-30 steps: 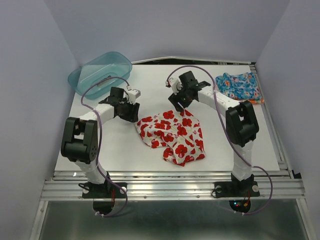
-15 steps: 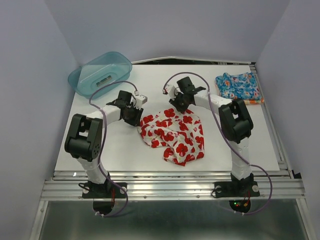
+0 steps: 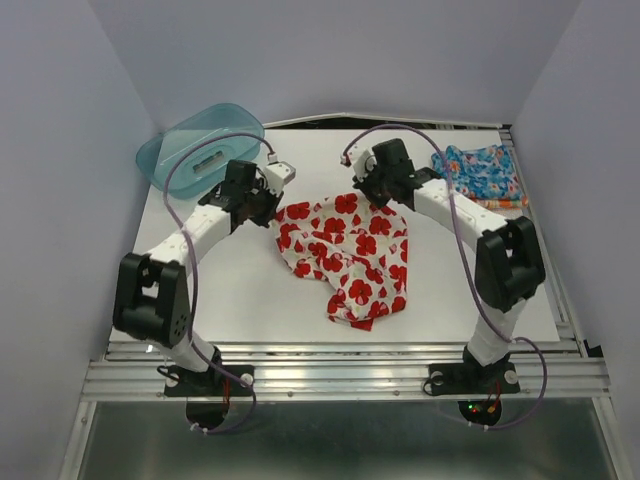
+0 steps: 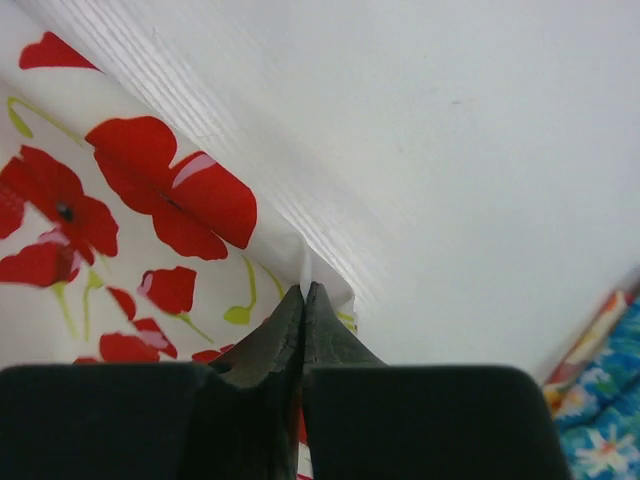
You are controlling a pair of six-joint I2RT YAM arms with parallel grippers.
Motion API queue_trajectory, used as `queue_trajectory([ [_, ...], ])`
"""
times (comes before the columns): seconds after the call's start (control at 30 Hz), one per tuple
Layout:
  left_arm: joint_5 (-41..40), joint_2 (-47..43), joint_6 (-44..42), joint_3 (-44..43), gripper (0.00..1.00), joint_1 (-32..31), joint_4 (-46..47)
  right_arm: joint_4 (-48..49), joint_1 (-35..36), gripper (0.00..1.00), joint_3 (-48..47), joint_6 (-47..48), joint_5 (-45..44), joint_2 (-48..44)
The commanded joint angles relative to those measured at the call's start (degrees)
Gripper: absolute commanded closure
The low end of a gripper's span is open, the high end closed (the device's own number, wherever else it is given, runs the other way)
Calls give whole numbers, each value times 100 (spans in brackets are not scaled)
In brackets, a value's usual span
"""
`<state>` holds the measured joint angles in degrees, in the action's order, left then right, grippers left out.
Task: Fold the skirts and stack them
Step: Flatten the skirt out
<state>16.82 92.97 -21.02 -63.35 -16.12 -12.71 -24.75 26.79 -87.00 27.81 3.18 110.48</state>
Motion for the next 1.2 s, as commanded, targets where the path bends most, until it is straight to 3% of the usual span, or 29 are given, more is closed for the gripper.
queue_trajectory([
  [0.0, -135, -1286, -596, 181, 100, 21, 339, 453, -86, 99, 507, -258, -292, -1367],
  [0.2, 532, -2405, -1965, 1324, 100, -154, 77, -151, -16, 98, 1965, 109, 999, -2547],
  [0.3, 761, -2677, -2766, 1992, 100, -532, -309, -598, 325, 84, 2781, 644, 1421, -2917],
  [0.33, 744, -2740, -2915, 2176, 100, -672, -337, -705, 440, 62, 2968, 733, 1509, -2970],
  [0.4, 639, -2924, -3249, 2623, 86, -1103, -398, -977, 747, 43, 3476, 1005, 1790, -3146],
  [0.5, 603, -3205, -3365, 2916, 61, -1402, -521, -1224, 1030, 36, 3795, 1121, 1879, -3383],
  [0.53, 638, -3293, -3365, 2916, 56, -1403, -574, -1277, 1030, 31, 3796, 1095, 1888, -3427],
  [0.63, 481, -3610, -3182, 2837, 46, -1403, -733, -1348, 1030, 27, 3604, 919, 1416, -3585],
  [0.87, 348, -3822, -2768, 2547, 39, -1403, -900, -971, 749, 28, 3470, 1111, 685, -3990],
  [1.0, 489, -3322, -2601, 2486, 37, -1420, -787, -576, -4, 29, 3629, 1839, 850, -3911],
  [1.17, 94, -2767, -2399, 2363, 37, -1438, -268, -162, -437, 29, 3725, 2351, 1193, -3604],
])
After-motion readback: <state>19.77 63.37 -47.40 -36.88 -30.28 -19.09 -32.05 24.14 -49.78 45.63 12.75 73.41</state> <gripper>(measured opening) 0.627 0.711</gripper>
